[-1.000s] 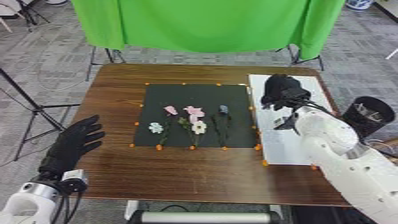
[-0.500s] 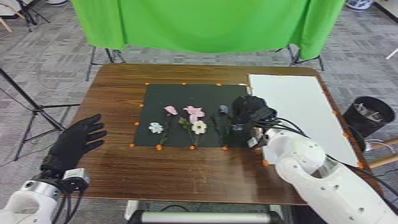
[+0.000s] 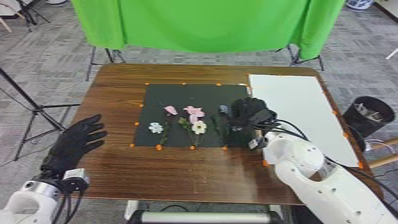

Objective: Arrange flowers

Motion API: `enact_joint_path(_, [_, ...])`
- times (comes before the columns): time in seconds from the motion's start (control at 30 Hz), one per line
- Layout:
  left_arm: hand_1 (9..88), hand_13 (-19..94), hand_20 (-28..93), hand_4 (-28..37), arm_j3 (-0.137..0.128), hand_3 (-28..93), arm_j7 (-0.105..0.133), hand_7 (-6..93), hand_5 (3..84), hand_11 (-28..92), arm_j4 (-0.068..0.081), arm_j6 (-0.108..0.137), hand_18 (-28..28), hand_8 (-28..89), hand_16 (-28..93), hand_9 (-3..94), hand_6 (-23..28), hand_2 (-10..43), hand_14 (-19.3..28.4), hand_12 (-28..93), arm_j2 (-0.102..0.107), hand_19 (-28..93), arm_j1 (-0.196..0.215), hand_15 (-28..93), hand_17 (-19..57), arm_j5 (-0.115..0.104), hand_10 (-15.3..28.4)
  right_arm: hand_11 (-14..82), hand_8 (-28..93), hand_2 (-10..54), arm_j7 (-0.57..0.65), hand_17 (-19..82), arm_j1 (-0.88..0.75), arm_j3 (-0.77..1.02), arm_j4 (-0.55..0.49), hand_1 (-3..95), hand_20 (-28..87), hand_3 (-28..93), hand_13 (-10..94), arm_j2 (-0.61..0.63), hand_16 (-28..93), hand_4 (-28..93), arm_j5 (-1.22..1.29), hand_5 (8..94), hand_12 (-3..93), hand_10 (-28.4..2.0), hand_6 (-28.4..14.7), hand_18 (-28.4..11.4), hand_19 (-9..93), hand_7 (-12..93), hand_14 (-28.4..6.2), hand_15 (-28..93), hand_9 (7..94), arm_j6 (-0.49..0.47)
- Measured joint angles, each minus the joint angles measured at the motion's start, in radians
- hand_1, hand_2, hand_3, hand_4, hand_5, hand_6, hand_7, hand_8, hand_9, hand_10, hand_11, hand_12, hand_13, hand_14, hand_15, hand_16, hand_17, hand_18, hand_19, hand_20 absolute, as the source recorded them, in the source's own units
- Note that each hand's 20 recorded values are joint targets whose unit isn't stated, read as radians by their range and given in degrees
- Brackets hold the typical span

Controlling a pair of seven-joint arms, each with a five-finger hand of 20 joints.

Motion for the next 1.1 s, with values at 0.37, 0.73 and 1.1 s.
enact_joint_path(0.37, [26.4,18,10,-25.3,0.0,70,0.0,24.5,28.2,30,0.0,-0.001,21.7,-13,-1,23.2,3.7,-4.7,14.1,16,0.0,49,0.001,40,-7.7,0.0,11.8,40.4,-20,-9.5,-0.022,30,-0.011,0.038,-0.006,29.2,33,86,72,-0.002,21,-28,0.002,58.6,25.2,-9.5,1.9,-18.7,80,42,-4.3,64,64.6,-0.057])
enact_joint_path(0.73, [26.5,18,10,-25.3,-0.002,70,0.003,24.6,28.2,30,0.0,0.0,21.7,-13,-1,23.2,3.6,-4.5,14.0,16,0.0,49,0.003,39,-7.7,-0.001,11.9,15.4,-15,-9.5,-0.021,28,-0.03,0.074,-0.032,22.2,33,87,66,0.002,17,-28,-0.044,39.5,17.7,-13.2,-3.0,-20.5,80,24,-6.6,61,46.9,-0.098])
enact_joint_path(1.1, [26.3,18,10,-25.3,-0.017,70,0.015,24.4,28.2,30,-0.002,0.003,21.7,-13,-1,23.1,3.7,-4.8,14.0,16,0.0,49,0.011,39,-7.7,-0.002,11.8,12.6,-15,-6.1,-0.014,7,-0.105,0.204,-0.093,19.3,24,90,28,-0.001,17,-28,0.029,29.9,20.8,-13.4,-3.1,-23.8,54,26,-12.2,31,31.3,-0.123])
